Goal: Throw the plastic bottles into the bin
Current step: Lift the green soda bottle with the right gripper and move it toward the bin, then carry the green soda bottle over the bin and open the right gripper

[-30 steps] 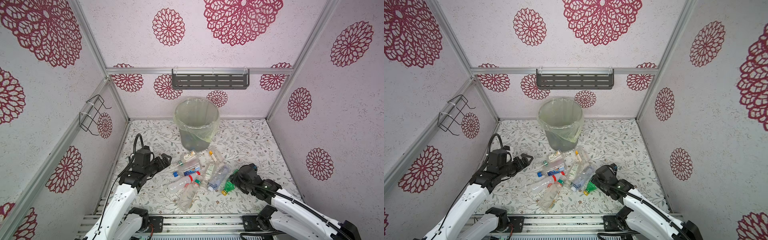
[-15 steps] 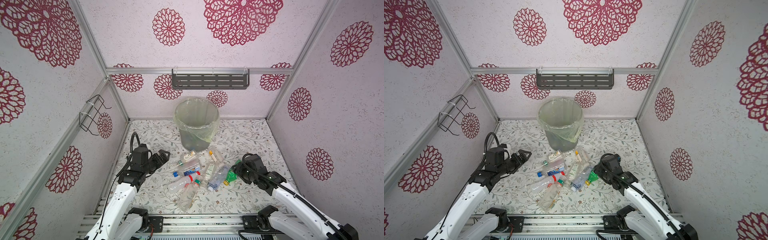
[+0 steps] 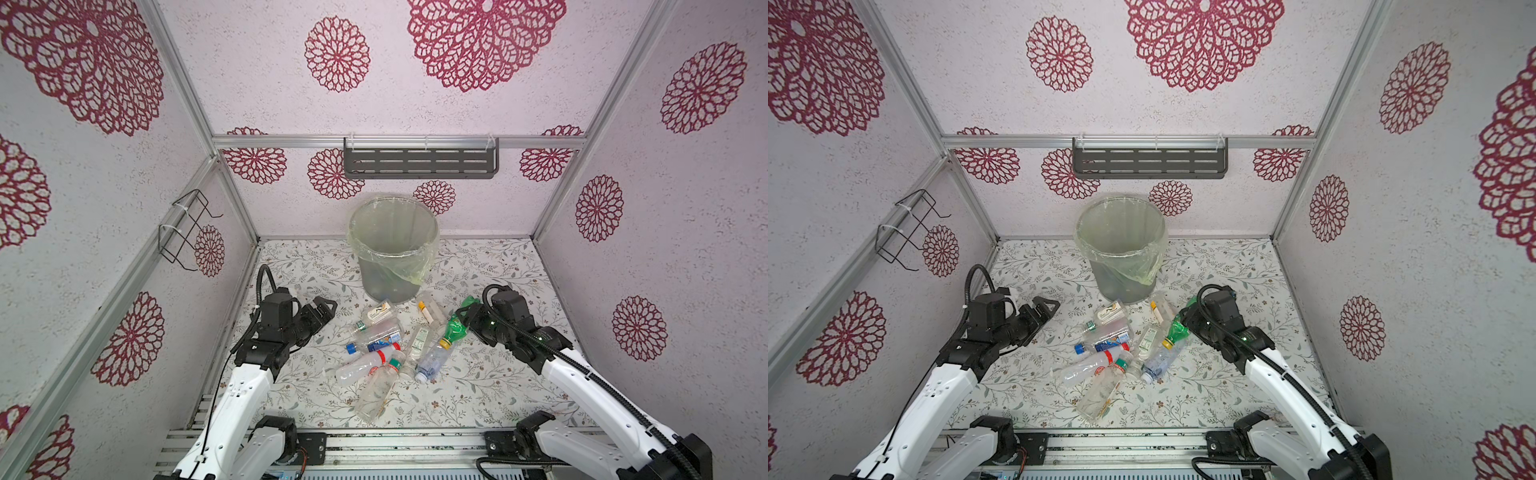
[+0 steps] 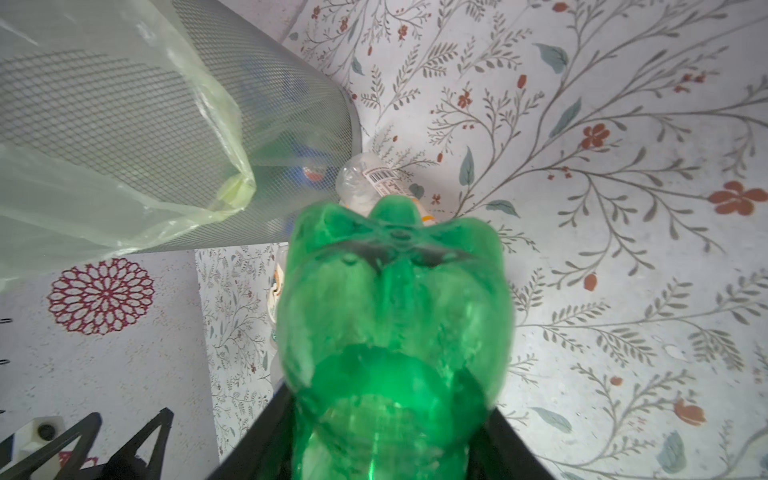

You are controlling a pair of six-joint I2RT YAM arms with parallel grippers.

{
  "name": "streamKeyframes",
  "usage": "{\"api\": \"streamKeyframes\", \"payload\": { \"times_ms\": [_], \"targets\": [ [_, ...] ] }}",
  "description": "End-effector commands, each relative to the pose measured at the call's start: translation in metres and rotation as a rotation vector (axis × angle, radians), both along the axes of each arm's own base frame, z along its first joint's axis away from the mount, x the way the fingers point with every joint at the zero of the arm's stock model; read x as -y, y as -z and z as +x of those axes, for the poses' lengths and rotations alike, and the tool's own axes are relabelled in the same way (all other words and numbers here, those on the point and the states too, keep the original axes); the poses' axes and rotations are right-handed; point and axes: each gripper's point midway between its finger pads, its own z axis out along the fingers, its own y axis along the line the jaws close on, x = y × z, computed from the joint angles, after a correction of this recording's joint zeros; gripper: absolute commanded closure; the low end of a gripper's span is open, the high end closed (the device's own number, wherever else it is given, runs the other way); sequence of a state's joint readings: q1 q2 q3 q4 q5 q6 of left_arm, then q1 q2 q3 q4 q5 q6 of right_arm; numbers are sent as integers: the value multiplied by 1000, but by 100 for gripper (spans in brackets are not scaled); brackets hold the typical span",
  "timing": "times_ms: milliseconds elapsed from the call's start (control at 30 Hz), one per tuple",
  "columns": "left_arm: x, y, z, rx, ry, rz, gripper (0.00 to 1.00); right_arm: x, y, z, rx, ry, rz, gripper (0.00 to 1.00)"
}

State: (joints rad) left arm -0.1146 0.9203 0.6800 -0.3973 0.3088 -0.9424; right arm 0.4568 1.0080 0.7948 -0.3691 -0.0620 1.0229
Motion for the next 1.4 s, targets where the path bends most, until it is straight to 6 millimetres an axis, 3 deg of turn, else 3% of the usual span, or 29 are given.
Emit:
{"api": "streamKeyframes", "payload": {
  "times_ms": [0,233,333,800,967,1167,1300,1367],
  "targets": [
    [-2,-7,2,39,-16,-17,3,-11,-38,17,112,-42,49,46],
    [-3,-6,2,35,-22,-19,3,-29,-78,39,211,-92,115,46],
    [-4,-5,2,35,-26,-16,3,-32,-86,42,231,-108,130,46],
    [-12,6,3,10,-28,18,3,-8,-96,17,352,-37,171,46],
    [-12,9,4,4,-27,5,3,-12,-121,23,413,-48,190,46],
    [-10,6,2,9,-25,-11,3,-52,-193,67,521,-149,291,46],
    [-10,5,-1,12,-30,-27,3,-98,-243,125,551,-228,363,48],
    [-9,1,-2,19,-33,-37,3,-117,-253,160,542,-242,338,36]
  ]
}}
